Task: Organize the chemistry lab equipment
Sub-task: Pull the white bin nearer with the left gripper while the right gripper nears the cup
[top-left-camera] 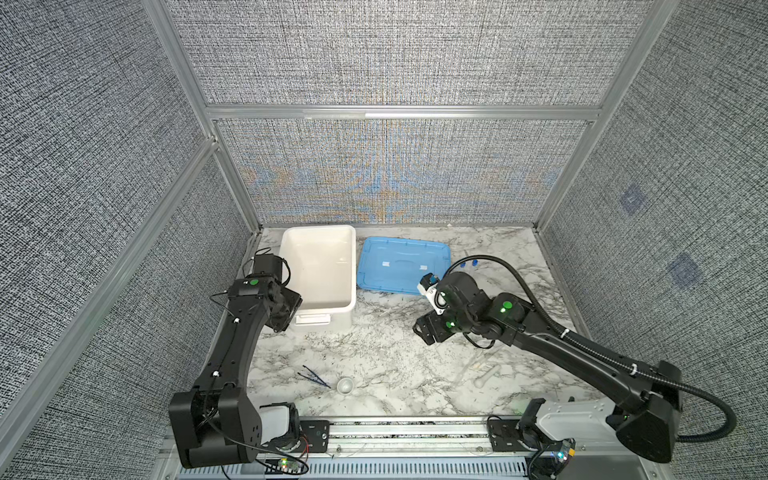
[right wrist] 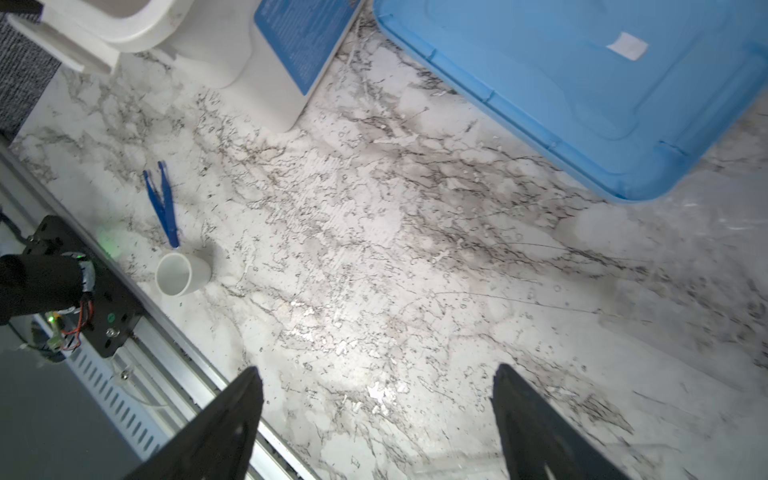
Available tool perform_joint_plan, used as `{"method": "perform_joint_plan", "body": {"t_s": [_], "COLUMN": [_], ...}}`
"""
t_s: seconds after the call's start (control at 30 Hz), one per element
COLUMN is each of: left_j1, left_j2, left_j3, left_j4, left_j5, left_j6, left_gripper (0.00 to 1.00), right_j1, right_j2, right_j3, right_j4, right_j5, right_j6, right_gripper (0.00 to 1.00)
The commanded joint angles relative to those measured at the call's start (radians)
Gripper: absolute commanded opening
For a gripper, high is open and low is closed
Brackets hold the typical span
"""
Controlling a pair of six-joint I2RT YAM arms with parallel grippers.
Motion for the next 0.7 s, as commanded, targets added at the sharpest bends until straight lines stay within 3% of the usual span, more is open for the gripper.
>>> {"method": "perform_joint_plan", "body": {"t_s": [0.0,0.13,0.3,0.5,0.67], "left_j1": [0.0,0.0,-0.001,0.0,0.001], "left_j2": [-0.022,-0.044,-0.083,-0.176,-0.283], "left_j3": [-0.027,-0.049,-0.026,-0.013,-0.014], "left_j4": [0.033,0.053,-0.001,-0.082,-0.077], "left_j5": [0.107,0.212,0.236,0.181,0.075], "left_j6": [-0.036,-0.04,0.011,0.06,0.178], "left_gripper": [0.49,0.5,0.51,0.61,0.66], "right_j1": [0.055,0.163,0.287,0.357,0.379], "right_j2": [0.043,0.129,0.263,0.405,0.494], "right_j3": [0.004,0.033,0.068,0.086,0.108], "right_j4": [0.062,0.116,0.245,0.415,0.388], "right_j5": [-0.02,0.018,0.064,0.024,0.029], "right_j6": [-0.011,0.002,0.052,0.295,0.457], "right_gripper": [0.85,0.85,0.82,0.76,0.72]}}
